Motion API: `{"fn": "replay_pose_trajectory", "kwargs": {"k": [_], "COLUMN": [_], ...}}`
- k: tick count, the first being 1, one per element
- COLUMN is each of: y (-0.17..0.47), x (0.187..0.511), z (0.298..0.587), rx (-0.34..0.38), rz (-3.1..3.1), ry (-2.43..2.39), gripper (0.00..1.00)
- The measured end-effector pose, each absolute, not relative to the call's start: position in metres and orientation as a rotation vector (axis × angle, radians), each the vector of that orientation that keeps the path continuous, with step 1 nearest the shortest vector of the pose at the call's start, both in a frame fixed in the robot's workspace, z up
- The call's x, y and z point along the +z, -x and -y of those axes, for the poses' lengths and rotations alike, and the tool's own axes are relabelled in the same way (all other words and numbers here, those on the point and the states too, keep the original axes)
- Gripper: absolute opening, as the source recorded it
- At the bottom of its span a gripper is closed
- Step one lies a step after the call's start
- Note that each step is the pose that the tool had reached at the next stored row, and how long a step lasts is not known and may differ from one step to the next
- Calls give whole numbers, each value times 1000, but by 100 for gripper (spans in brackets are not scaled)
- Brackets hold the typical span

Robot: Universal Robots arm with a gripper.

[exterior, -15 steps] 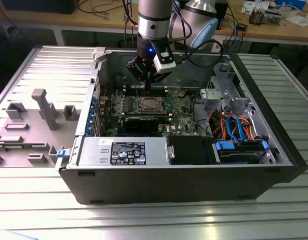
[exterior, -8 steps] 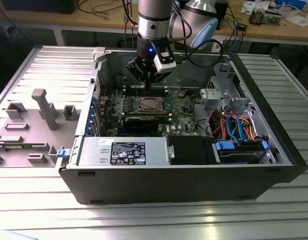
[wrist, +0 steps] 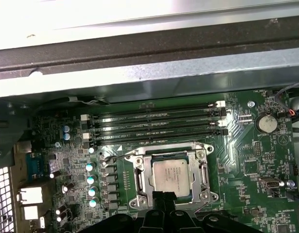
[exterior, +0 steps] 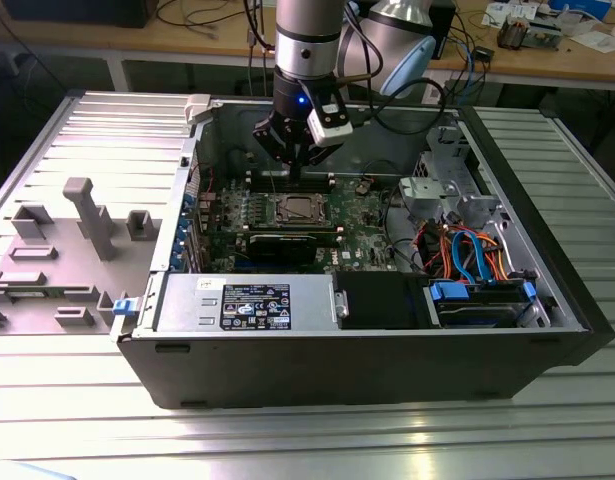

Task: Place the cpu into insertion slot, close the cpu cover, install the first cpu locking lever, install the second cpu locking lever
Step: 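Install the first cpu locking lever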

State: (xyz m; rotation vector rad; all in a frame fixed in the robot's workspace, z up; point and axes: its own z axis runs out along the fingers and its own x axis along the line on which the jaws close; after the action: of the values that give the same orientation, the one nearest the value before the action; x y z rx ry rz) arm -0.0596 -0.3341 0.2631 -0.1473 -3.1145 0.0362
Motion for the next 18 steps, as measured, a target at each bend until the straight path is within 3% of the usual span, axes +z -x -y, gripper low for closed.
{"fn": "replay_pose_trajectory", "kwargs": {"k": [18], "y": [60], "x": [263], "z": [334], "rx": [37], "rz": [3117], "ry": [81], "gripper": [11]}}
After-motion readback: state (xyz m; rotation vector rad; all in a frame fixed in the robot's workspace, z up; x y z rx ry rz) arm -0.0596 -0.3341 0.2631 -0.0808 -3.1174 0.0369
